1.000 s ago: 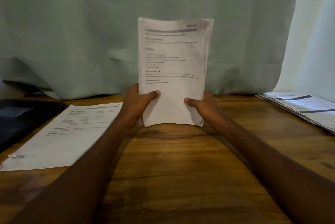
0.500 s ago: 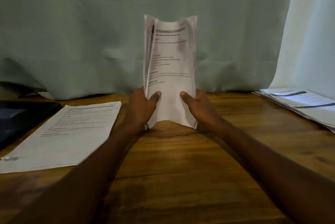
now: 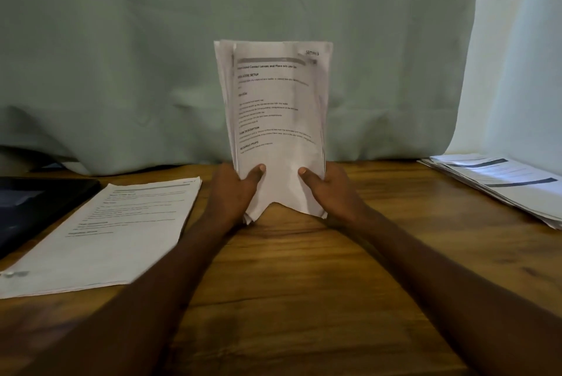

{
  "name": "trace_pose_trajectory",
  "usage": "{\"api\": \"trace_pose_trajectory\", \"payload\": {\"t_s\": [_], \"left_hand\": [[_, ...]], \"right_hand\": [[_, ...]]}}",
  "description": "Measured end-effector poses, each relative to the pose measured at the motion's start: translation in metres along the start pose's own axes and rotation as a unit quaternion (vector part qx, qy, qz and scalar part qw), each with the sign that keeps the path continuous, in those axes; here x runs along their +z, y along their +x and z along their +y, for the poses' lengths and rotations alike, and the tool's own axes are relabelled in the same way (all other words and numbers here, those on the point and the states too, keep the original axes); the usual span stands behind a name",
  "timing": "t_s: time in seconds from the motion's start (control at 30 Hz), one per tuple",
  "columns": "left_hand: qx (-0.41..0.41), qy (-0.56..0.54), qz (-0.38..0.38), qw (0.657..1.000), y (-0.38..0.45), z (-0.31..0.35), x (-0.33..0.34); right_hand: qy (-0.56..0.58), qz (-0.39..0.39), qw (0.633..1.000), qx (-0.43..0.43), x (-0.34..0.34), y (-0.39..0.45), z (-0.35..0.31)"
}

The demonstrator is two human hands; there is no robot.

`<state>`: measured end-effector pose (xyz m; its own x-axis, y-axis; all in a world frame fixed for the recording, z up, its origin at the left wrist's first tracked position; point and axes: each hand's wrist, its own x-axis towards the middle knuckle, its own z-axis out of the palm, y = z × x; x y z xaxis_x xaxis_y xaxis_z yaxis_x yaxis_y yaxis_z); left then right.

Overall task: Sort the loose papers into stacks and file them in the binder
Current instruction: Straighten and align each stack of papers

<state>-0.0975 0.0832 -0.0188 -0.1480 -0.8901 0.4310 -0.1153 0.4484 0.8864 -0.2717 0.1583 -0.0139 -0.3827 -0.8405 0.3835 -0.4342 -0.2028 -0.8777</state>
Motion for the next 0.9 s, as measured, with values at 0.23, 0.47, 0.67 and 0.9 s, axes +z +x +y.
{"api": "trace_pose_trajectory", "payload": {"t_s": [0.23, 0.47, 0.67, 0.9], "left_hand": [[-0.023, -0.071, -0.026, 0.997, 0.012, 0.001, -0.01], [0.025, -0.096, -0.038, 0.994, 0.023, 0.003, -0.023], [0.078, -0.063, -0.033, 0.994, 0.019, 0.014, -0.015], [0.038, 0.03, -0.048, 0.998, 0.005, -0.006, -0.019]], "right_hand": [[0.059, -0.045, 0.997, 0.026, -0.006, 0.001, 0.003], [0.146, -0.094, 0.984, 0.032, -0.014, 0.004, -0.005], [0.076, 0.016, 0.992, -0.104, -0.004, 0.003, -0.01], [-0.025, -0.053, 0.997, -0.052, -0.009, 0.005, 0.0]]}}
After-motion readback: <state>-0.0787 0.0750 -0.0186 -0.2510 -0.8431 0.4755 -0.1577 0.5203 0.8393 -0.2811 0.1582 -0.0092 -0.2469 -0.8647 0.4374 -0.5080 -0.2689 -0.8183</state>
